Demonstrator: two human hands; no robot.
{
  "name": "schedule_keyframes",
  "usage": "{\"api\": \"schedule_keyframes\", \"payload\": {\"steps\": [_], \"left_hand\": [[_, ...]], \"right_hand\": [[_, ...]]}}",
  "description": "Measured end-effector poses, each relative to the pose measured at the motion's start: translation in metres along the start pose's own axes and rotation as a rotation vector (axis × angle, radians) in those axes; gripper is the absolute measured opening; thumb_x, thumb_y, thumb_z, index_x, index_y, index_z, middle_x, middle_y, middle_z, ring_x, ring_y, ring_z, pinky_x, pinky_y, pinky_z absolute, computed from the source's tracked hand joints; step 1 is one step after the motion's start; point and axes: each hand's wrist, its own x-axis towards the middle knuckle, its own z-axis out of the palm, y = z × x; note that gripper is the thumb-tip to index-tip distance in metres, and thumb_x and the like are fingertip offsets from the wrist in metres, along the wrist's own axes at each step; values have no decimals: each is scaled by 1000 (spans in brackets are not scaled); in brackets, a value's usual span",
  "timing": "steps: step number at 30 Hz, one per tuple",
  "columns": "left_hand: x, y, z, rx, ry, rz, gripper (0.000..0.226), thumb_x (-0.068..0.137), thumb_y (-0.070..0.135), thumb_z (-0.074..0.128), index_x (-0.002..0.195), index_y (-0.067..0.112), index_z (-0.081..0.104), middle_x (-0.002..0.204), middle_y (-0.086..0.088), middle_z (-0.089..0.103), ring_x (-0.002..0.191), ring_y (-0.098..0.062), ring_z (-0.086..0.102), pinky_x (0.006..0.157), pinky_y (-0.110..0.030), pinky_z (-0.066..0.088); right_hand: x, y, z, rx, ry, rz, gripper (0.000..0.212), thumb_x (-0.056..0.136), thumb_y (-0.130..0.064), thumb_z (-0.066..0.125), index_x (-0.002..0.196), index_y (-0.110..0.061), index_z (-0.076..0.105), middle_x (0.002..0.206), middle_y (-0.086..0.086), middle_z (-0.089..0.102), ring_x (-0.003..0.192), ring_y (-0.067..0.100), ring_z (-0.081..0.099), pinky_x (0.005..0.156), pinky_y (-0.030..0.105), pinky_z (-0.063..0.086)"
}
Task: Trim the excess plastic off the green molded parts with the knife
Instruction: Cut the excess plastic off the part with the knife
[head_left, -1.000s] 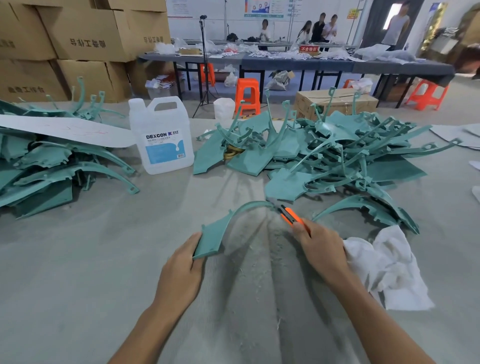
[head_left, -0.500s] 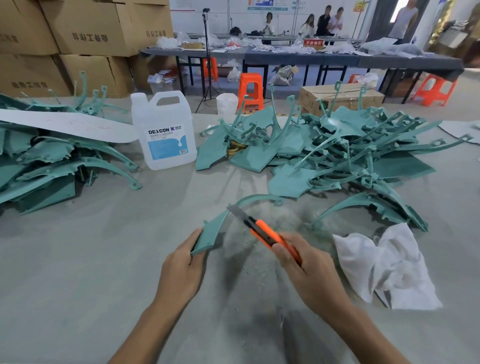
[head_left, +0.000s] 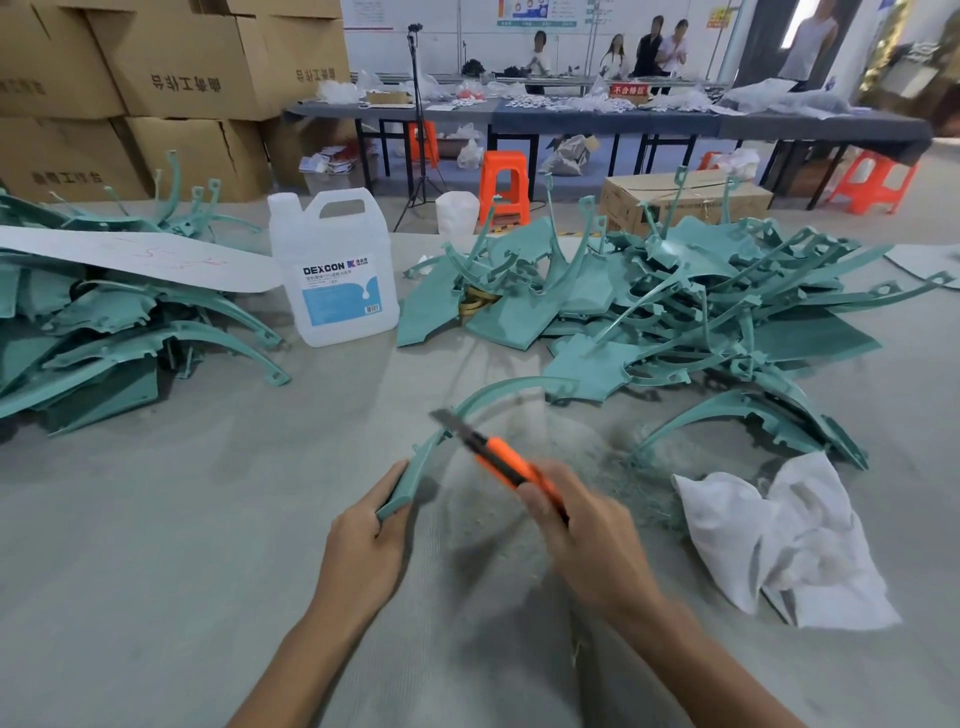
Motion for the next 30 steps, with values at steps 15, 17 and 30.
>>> {"api": "schedule_keyframes", "payload": {"steps": [15,17,30], "left_hand": [[-5,11,2,107,-19,34,48,100,21,56,142,45,51,116,42,60,104,13,60,84,-9,44],[-5,9,3,147,-33,36,48,100,21,56,145,36,51,134,21,61,119,-7,61,93,-23,47],[-5,12,4,165,-30,34,46,102,27,52,147,34,48,142,17,57,125,-11,57,98,-28,47]], "right_hand": [[28,25,-51,6,58,242,29,101,-55,44,115,-36,60,65,-6,63,56,8,58,54,34,47],[26,6,-56,50,-112,51,31,97,-63,43,114,-44,60,66,-11,65,52,6,59,47,18,41],[50,74,-77,-447,-112,344,32,102,-56,40,102,-34,63,67,-9,61,59,11,60,51,27,43]]}}
